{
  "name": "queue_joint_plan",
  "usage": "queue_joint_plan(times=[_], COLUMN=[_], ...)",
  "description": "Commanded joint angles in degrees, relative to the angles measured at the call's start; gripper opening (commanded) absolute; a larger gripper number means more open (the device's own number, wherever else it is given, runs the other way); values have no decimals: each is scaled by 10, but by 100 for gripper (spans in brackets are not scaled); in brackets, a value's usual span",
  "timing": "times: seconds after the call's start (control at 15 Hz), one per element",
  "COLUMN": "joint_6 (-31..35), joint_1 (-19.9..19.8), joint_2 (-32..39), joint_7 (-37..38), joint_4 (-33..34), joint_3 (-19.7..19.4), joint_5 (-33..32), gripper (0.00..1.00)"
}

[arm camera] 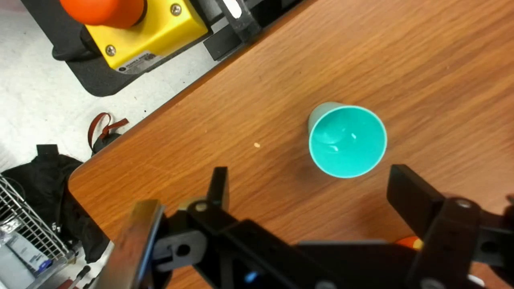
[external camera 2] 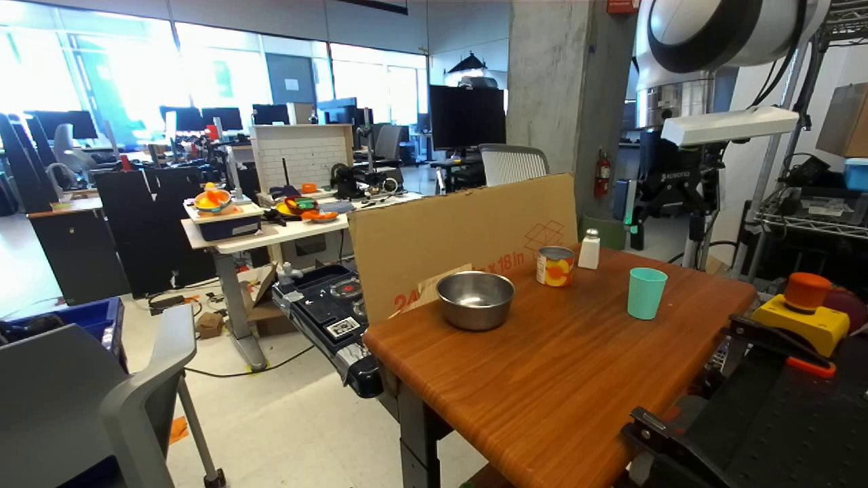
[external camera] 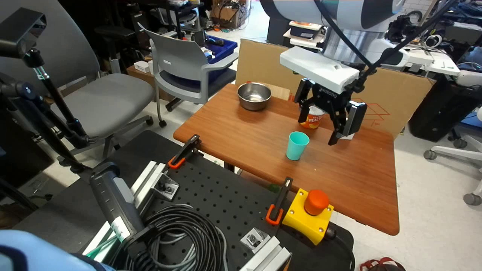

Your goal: Put the cup in the silver bowl.

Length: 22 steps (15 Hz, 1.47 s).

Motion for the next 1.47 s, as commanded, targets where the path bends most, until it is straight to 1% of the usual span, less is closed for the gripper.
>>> queue_joint_plan(times=[0.0, 0.2, 0.53, 0.87, 1.13, 1.2, 1.27, 1.33, 1.4], joint_6=[38, 35, 27, 39, 28, 26, 22, 22, 23], joint_1=[5, 8, 14, 24, 29, 30, 32, 35, 38], joint_2=[35, 50, 48, 61, 78, 87, 95, 102, 109], joint_7=[7, -1, -26, -15, -8, -6, -6, -5, -3], joint_4=[16, 19, 6, 10, 18, 22, 25, 27, 29], joint_3=[-17, -21, -13, -20, -25, -26, -25, -26, -26], joint_5=[-27, -30, -26, -37, -48, -53, -54, -58, -61], gripper=[100, 100, 100, 100, 100, 75, 74, 68, 58])
